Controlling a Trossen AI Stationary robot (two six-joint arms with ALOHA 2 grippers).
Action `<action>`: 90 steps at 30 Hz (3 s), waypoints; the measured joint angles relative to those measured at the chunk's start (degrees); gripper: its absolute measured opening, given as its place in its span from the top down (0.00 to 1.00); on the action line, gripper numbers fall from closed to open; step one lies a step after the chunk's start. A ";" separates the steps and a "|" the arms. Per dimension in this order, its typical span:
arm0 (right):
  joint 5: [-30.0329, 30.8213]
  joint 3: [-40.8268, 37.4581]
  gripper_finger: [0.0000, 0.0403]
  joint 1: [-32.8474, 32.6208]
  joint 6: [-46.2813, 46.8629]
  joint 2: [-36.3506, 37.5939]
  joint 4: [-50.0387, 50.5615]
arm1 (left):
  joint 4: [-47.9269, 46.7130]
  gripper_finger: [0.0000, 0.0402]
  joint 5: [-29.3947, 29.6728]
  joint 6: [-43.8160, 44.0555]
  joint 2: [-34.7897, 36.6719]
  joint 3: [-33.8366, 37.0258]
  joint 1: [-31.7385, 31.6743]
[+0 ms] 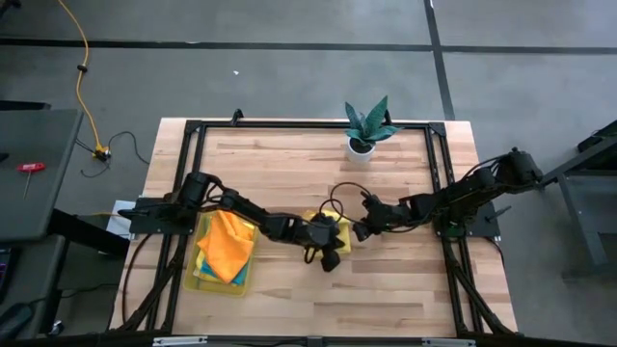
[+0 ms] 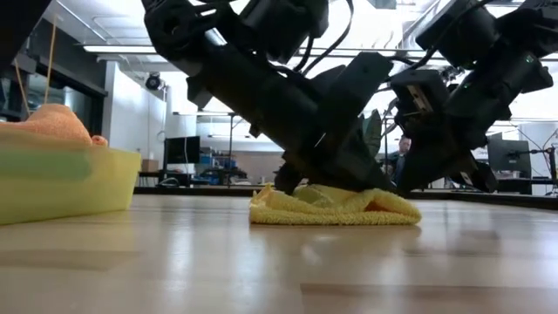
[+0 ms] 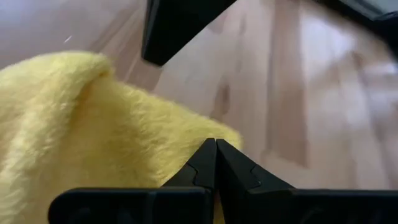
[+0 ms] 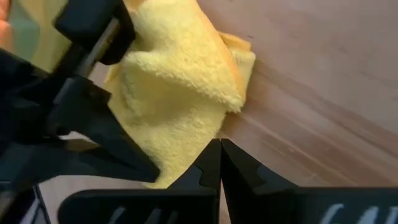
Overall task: Fold microfiber towels
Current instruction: Fold the yellow microfiber cloth
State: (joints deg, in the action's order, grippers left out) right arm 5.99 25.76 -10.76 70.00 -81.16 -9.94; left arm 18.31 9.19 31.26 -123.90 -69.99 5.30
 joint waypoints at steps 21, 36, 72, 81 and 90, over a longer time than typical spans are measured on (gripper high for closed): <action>7.60 0.15 1.00 2.78 5.11 -8.05 -9.44 | -3.23 1.00 0.44 -2.21 -1.21 -0.05 0.21; 8.54 0.15 1.00 11.21 0.09 -6.85 -11.16 | 3.97 1.00 -1.60 -0.65 -3.98 -0.02 2.99; 7.40 8.22 1.00 -15.26 -3.44 -14.53 -14.65 | -20.55 1.00 -2.33 -18.56 7.96 0.12 -0.26; 7.57 15.24 1.00 -15.23 -0.74 -19.85 -1.60 | -27.49 1.00 -0.55 -19.31 7.96 0.08 -1.29; 8.26 15.45 1.00 -15.23 0.06 -18.73 1.99 | -36.21 1.00 0.37 -19.47 8.47 -0.18 -1.60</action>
State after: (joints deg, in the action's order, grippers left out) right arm 14.24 41.21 -26.00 70.06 -99.89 -7.94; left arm -17.90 9.56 11.79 -115.43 -70.17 3.70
